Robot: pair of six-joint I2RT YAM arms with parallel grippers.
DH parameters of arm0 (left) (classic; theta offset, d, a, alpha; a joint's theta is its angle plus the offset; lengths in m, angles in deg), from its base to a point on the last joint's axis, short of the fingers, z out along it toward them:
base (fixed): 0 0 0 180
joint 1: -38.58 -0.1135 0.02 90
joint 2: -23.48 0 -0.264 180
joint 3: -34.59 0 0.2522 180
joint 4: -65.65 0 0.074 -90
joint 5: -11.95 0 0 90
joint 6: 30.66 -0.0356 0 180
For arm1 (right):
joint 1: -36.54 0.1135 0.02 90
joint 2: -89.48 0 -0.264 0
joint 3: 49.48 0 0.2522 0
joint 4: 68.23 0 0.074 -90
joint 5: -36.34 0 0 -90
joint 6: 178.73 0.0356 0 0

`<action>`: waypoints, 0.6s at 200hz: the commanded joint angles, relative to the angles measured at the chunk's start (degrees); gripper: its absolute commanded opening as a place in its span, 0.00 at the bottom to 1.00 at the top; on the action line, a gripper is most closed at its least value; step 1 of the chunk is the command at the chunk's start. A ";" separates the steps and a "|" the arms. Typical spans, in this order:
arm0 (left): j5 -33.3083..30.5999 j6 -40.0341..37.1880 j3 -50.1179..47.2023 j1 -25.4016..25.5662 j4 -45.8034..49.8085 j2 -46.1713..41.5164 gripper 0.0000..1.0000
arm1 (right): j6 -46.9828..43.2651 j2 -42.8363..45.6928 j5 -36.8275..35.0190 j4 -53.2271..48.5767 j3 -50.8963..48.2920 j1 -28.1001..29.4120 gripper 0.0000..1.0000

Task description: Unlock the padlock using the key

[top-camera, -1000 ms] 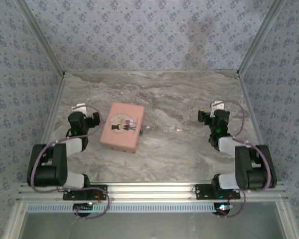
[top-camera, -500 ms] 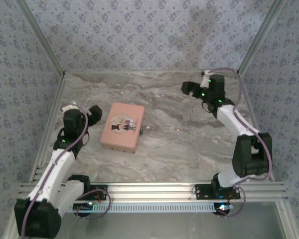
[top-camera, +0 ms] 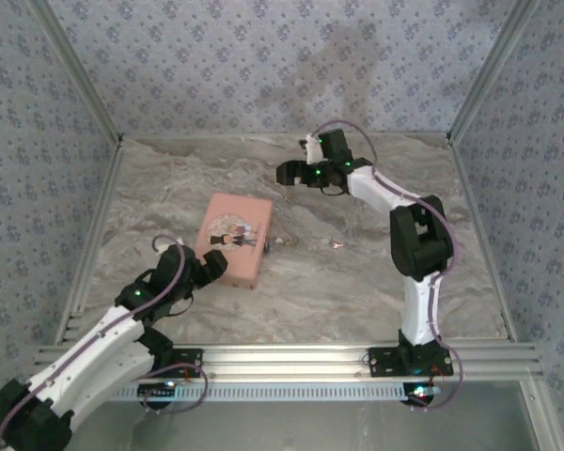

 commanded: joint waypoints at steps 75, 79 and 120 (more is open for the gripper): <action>-0.30 -1.99 3.42 -1.99 -15.42 13.13 0.96 | -3.26 -9.61 11.93 -10.72 10.99 5.72 0.76; -0.14 -2.33 3.58 -2.42 -15.85 13.55 0.96 | -4.46 -9.07 12.01 -11.63 10.43 5.72 0.76; 3.88 -6.51 7.94 -6.49 -18.77 20.65 0.97 | -5.64 0.98 10.15 -8.05 -5.05 4.75 0.73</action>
